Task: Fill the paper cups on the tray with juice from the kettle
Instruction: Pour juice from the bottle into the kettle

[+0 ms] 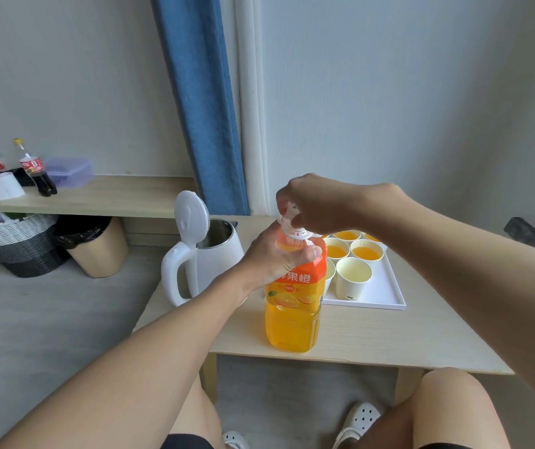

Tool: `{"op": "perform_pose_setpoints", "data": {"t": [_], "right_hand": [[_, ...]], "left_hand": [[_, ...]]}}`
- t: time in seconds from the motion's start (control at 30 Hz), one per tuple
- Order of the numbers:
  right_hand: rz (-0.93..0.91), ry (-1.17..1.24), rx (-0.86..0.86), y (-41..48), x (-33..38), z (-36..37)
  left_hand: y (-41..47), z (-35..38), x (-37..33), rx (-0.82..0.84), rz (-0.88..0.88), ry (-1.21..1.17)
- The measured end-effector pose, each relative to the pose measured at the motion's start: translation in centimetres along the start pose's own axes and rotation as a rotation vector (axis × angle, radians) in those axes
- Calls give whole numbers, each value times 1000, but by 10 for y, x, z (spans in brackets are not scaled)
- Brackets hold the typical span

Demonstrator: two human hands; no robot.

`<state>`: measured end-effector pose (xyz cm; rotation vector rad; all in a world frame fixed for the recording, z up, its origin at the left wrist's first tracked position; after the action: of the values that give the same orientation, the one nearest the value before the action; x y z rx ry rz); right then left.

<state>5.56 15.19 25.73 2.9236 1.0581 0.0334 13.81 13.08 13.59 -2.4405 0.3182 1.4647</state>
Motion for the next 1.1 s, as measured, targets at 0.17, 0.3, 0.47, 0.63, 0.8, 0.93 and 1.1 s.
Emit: {"op": "perform_pose_setpoints", "data": {"t": [0.17,0.3,0.47,0.63,0.8,0.93,1.1], "right_hand": [[66,165,-318,-14,-14,-11],[254,410,-653,-45,-39,22],[551,562,-889,-83,-68,87],[685,628,-761,-110,-87,166],[859,615,-441,-127,-115,261],[896,600,-363,-144,-123,297],[834,523,-383,-139,-123,306]], "left_hand": [[-1,3,1,-5,-6,-42],[-3,2,11,-111,-9,-165],[-26,19,50,-138,-45,-349],[-25,39,90,-122,-109,-295],[-14,48,103,-85,-151,-240],[-2,49,106,-72,-193,-241],[4,48,108,-46,-274,-259]]}}
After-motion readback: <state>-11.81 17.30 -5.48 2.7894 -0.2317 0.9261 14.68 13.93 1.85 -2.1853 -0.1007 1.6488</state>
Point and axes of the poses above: each hand's wrist, its own y-axis towards the middle knuckle, its own z-axis out of the palm, x = y × z, the point moved 5 cm from there along y, towards the middle knuckle, and after that the axes turned 12 degrees about -z, right-handed, at the moved point
